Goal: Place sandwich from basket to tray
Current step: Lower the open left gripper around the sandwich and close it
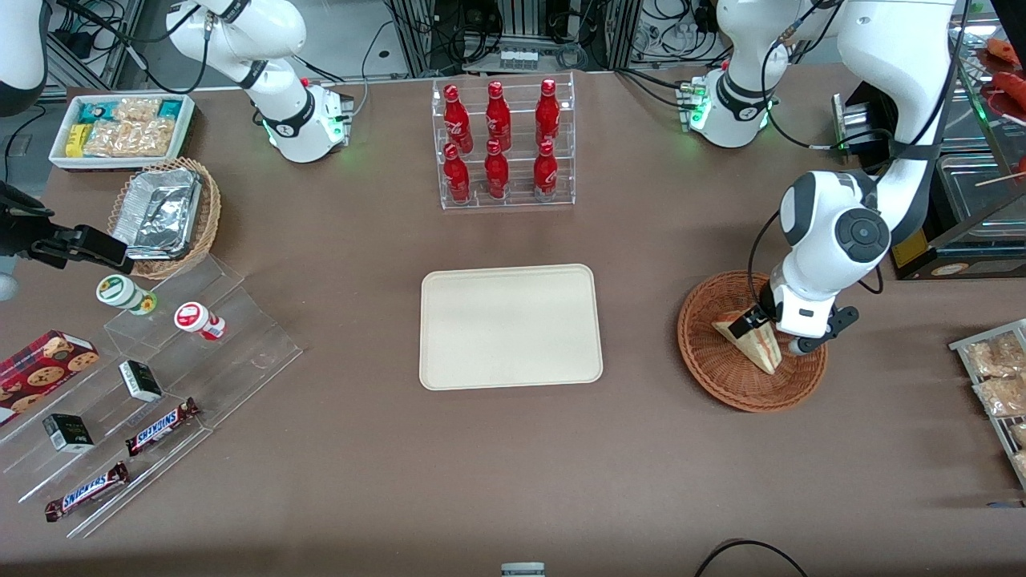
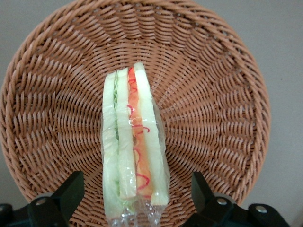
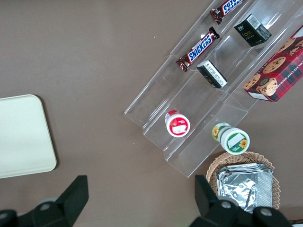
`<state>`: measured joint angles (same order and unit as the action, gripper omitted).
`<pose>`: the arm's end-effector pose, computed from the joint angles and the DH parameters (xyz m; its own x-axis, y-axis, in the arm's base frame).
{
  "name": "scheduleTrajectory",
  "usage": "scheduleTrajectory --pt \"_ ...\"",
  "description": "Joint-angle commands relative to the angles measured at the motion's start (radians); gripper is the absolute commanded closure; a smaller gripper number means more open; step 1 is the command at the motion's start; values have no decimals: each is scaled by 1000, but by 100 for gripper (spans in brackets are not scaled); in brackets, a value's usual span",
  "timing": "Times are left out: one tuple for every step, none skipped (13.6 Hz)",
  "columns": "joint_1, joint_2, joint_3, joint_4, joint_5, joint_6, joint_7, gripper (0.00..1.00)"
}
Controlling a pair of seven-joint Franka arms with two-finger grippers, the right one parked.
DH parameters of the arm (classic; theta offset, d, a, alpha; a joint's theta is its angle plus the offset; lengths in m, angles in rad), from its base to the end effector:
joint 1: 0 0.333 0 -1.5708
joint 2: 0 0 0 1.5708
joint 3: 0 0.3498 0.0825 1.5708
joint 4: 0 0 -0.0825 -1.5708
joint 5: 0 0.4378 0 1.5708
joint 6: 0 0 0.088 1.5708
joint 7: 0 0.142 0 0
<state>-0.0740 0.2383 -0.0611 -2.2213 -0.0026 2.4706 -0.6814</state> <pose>0.5869 -0.0804 0.2248 0.8525 0.5228 -0.0013 0.5227 -0.8523 0.0196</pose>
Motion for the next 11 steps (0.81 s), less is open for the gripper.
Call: scheduleTrajectory --pt "-9 33 4 -14 -2 56 -24 0" --pt "-9 38 4 -14 0 56 -24 0" --pt "-9 42 4 -12 0 56 -23 2" --pt "-7 42 6 -11 0 56 -23 24" --pt "-6 41 6 -9 0 54 -23 54" --pt "-6 41 6 -9 0 51 -20 75" --pt "-6 38 6 -8 0 45 -18 87" --pt "-6 29 7 -5 0 38 -17 92" --pt "-6 17 7 -1 1 15 -17 92" --pt "-7 -3 9 3 12 -17 -15 92" --pt "-7 -32 9 21 15 -72 -12 92"
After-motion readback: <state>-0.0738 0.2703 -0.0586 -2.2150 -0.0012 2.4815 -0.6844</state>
